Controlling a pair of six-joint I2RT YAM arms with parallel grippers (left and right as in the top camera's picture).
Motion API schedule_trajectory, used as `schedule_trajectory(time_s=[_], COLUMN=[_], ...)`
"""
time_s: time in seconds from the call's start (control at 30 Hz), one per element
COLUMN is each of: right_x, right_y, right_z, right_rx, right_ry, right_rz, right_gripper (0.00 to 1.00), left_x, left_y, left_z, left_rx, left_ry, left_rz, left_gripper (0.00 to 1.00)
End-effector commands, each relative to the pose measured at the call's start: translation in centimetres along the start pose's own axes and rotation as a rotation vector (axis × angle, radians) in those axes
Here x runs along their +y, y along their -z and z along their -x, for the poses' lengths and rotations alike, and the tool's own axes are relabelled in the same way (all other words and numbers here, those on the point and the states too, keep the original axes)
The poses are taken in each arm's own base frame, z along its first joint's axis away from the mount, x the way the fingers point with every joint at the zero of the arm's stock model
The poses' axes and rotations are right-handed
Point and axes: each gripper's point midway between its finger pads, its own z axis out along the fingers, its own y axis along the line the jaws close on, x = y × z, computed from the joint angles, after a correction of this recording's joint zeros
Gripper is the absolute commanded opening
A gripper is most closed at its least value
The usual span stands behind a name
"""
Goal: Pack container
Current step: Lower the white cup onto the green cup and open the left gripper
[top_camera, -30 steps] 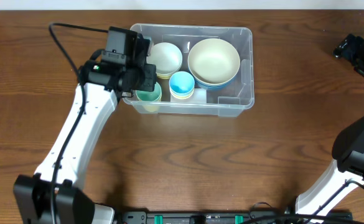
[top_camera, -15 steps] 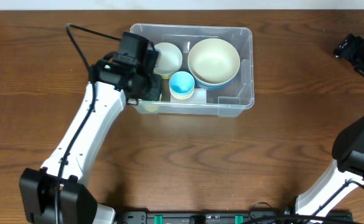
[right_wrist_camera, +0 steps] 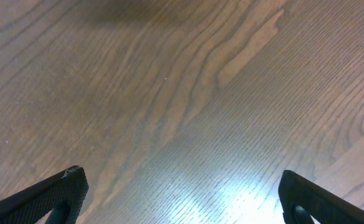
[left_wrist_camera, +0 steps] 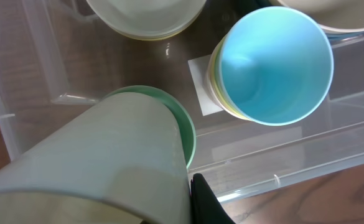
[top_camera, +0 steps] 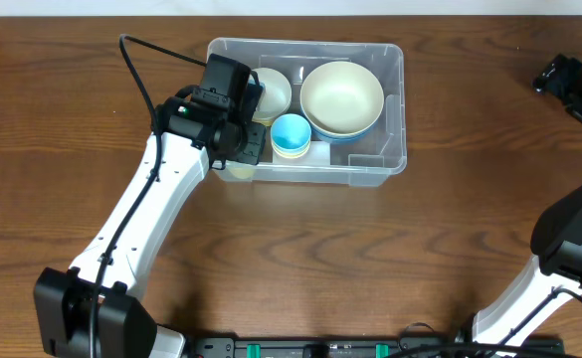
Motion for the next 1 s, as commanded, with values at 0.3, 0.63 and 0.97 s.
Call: schedule_trajectory(time_s=[0.3,0.63,0.97], right_x=[0.2,0.2,0.2], right_y=[0.8,0.8,0.8], right_z=[0.2,0.2,0.2], right_rx=[-0.021,-0.021,-0.021], right_ry=[-0.015,-0.015,-0.015], right_rz=[0.005,0.005,0.005], right_gripper=[0.99,0.99,0.99], left_x=[0.4,1.3,1.7], left_y=[0.2,2.9,14.2], left_z=[0.0,0.2,-0.3], left_rx=[0.002,-0.034,-0.263], left_ry=[-0.012,0.022,0.045], left_rz=[0.024,0.035,0.042], left_gripper=[0.50,0.57,0.80])
